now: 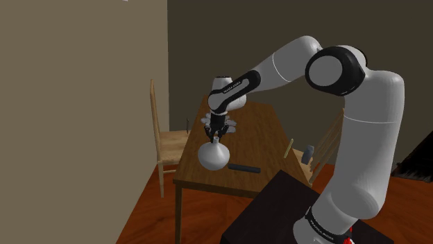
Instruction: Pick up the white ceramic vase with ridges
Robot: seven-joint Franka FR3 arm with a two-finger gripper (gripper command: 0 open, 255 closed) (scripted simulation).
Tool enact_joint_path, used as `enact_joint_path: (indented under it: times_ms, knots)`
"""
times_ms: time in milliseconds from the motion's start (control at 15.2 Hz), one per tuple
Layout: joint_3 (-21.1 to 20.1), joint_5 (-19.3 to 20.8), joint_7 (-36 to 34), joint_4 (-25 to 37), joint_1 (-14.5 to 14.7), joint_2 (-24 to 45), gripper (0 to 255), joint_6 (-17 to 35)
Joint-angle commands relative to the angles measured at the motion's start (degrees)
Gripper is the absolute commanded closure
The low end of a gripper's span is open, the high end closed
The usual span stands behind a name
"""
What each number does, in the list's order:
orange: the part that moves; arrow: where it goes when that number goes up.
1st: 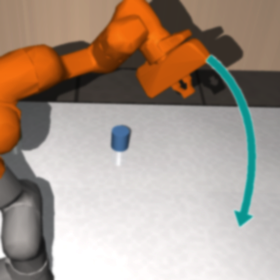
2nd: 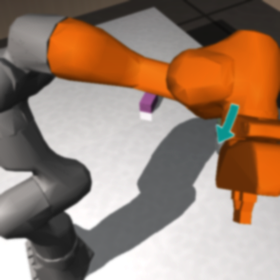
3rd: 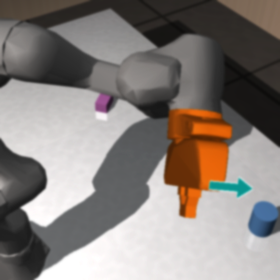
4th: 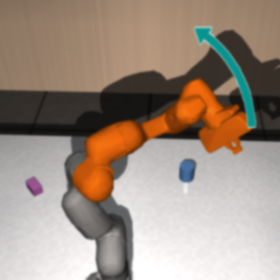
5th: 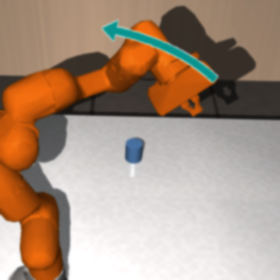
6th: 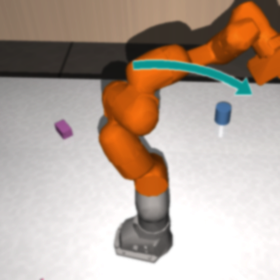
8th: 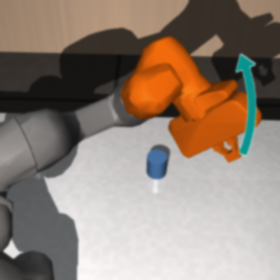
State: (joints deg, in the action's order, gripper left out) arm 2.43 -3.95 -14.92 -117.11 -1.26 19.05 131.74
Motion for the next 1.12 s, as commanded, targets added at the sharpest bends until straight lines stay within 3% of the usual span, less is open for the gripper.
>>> enact_joint_path:
  times_ms: [0,1056]
  knots:
    - [0.0,0.1,-0.1,0.0,0.0,-0.5,255,-0.6]
    - [0.2,0.8,-0.8,3.2,0.2,-6.8,255,-10.0]
